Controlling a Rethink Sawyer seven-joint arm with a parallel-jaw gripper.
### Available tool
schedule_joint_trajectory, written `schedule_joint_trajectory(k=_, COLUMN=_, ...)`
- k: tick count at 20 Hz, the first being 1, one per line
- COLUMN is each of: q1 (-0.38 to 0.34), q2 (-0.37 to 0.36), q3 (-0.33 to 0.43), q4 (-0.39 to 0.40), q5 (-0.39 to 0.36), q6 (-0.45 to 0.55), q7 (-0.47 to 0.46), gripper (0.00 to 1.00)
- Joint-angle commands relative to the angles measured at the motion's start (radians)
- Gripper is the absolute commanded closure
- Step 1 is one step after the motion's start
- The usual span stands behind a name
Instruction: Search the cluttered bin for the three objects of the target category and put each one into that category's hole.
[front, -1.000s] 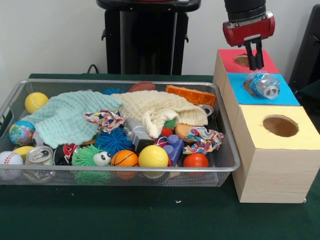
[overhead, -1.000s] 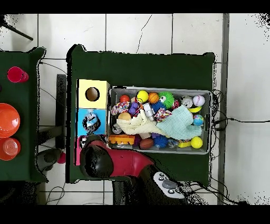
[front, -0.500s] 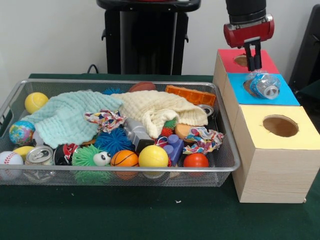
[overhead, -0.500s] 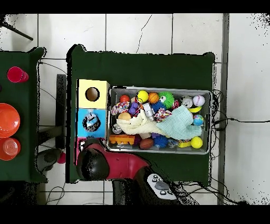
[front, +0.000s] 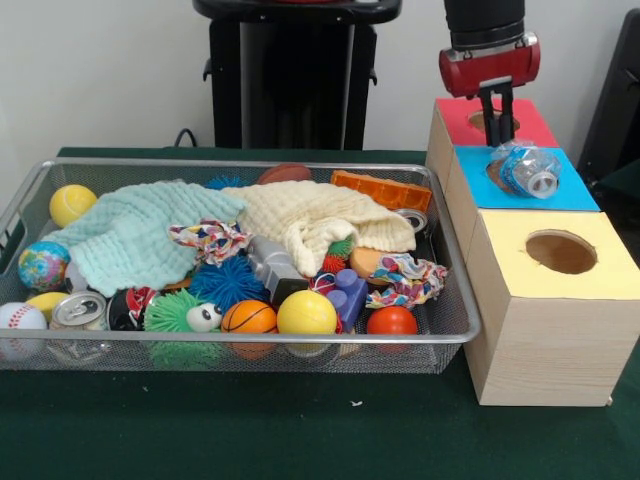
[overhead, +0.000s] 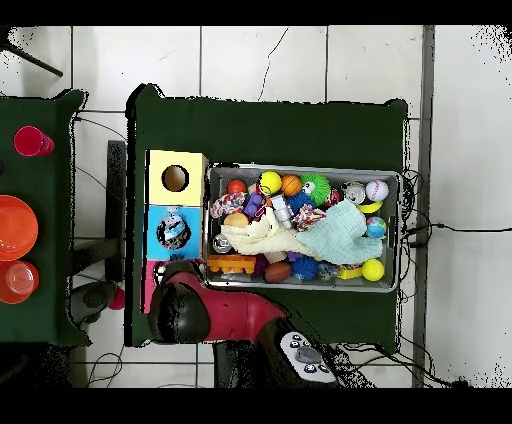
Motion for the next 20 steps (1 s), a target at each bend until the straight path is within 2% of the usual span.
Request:
schedule_joint_trajectory(k=1, q1=0.005, q2=0.035, q3=-0.038, q4=-0.107, q5=-0.025, q6=0.001, q7=0.131, gripper=1.0)
schedule_joint_trajectory(k=9, q1=0.007, q2=-0.031, q3=-0.031, q4=-0.115, q5=0.009, q6=0.171, q7=0.112, gripper=1.0)
schedule_joint_trajectory(k=20, q1=0.013, q2=-0.072, q3=-0.039, q4=-0.133, q5=0.011, q6=0.322, q7=0.113, gripper=1.0)
